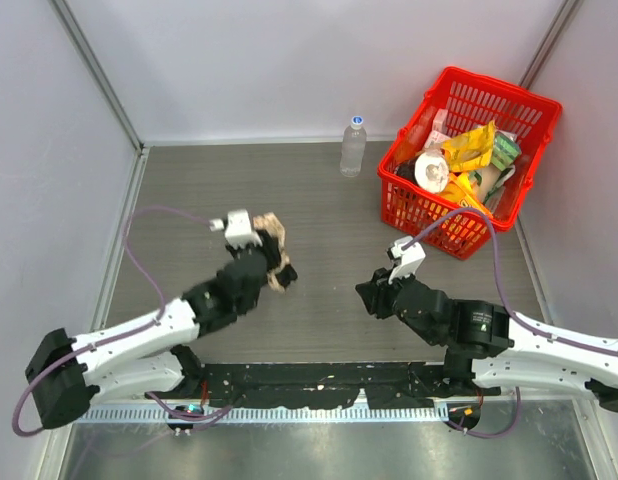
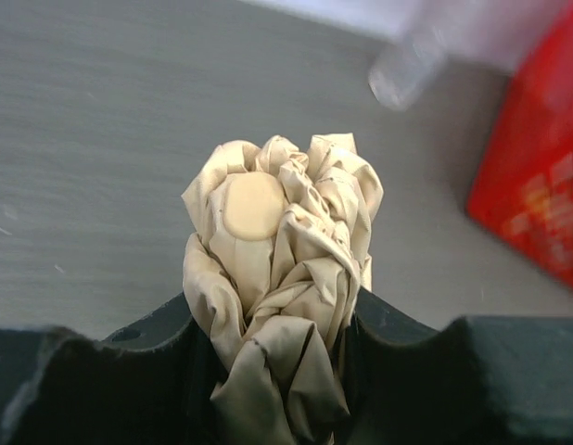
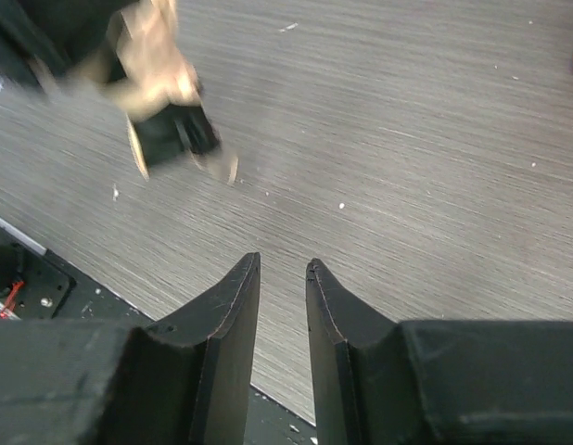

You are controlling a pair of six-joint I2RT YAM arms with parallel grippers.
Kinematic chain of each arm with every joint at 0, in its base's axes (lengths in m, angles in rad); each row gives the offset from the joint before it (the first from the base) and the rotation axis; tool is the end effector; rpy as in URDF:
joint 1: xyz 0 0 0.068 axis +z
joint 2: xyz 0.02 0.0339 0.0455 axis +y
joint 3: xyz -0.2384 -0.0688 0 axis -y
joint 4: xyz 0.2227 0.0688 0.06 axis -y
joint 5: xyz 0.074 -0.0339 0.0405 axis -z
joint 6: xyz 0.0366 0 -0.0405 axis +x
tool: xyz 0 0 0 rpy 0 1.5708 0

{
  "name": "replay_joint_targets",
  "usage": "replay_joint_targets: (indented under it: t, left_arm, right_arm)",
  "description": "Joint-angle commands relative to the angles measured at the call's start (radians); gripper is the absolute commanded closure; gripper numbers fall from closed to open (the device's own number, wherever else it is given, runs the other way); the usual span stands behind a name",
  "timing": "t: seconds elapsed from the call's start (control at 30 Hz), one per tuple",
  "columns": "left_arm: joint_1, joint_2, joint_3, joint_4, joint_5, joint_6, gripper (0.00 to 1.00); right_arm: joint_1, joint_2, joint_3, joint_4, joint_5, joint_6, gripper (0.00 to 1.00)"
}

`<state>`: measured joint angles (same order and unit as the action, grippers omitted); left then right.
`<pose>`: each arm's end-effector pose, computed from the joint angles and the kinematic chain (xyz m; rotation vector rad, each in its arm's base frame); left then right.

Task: Put away the umbrella

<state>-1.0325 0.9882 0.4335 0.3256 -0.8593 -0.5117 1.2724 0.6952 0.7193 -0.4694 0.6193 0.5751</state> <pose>0.1289 -0.1619 0.2240 -0.1530 1.7267 -0.3672 0.0649 0.1388 0.2868 -0.2945 1.9551 0.6016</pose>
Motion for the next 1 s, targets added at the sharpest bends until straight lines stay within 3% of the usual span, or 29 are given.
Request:
replay_joint_targets:
  t: [0.0,0.07,0.17,0.27,0.37,0.57,0.7,0.77,0.83,0.87,0.97]
  left_arm:
    - [0.248,0.077,0.467,-0.98,0.008,-0.28,1.0]
    - [0.38,0.18,0.607,-1.132,-0.009,-0.251,1.0]
    - [0.52,0.367,0.793,-1.203,-0.007,-0.047,1.0]
    - [0.635,0.573,0.925,-1.179,-0.169,0.141,1.0]
    - [0.735,0.769,1.039,-1.016,-0.286,0.401,1.0]
    - [0.833,1.217,1.405,-0.722,-0.338,0.911,1.0]
    - [0.847,1.423,1.482,-0.271,-0.423,1.305,1.0]
    - [0.848,1.564,1.528,0.096,-0.51,1.578,1.0]
    - [0.842,1.642,1.579,0.332,-0.543,1.778,0.89]
    - [0.838,1.665,1.603,0.316,-0.547,1.785,0.84]
    - [0.812,1.673,1.627,0.067,-0.532,1.596,0.36]
  right_arm:
    - [-0.002,0.01,0.028,-0.055,0.025,0.043,0.68]
    - [-0.002,0.007,0.026,-0.046,0.023,0.036,0.68]
    - [-0.002,-0.008,0.034,-0.04,0.019,0.02,0.68]
    - [-0.002,-0.023,0.058,-0.055,0.022,-0.015,0.68]
    - [-0.002,-0.023,0.138,-0.13,0.022,-0.027,0.67]
    - [-0.004,-0.034,0.221,-0.256,0.046,-0.084,0.67]
    - [-0.004,-0.072,0.242,-0.302,0.077,-0.099,0.66]
    - [-0.004,-0.092,0.244,-0.311,0.082,-0.098,0.65]
    - [-0.004,-0.111,0.236,-0.313,0.089,-0.098,0.64]
    - [-0.004,-0.118,0.235,-0.313,0.094,-0.1,0.64]
    - [-0.005,-0.114,0.227,-0.308,0.091,-0.095,0.64]
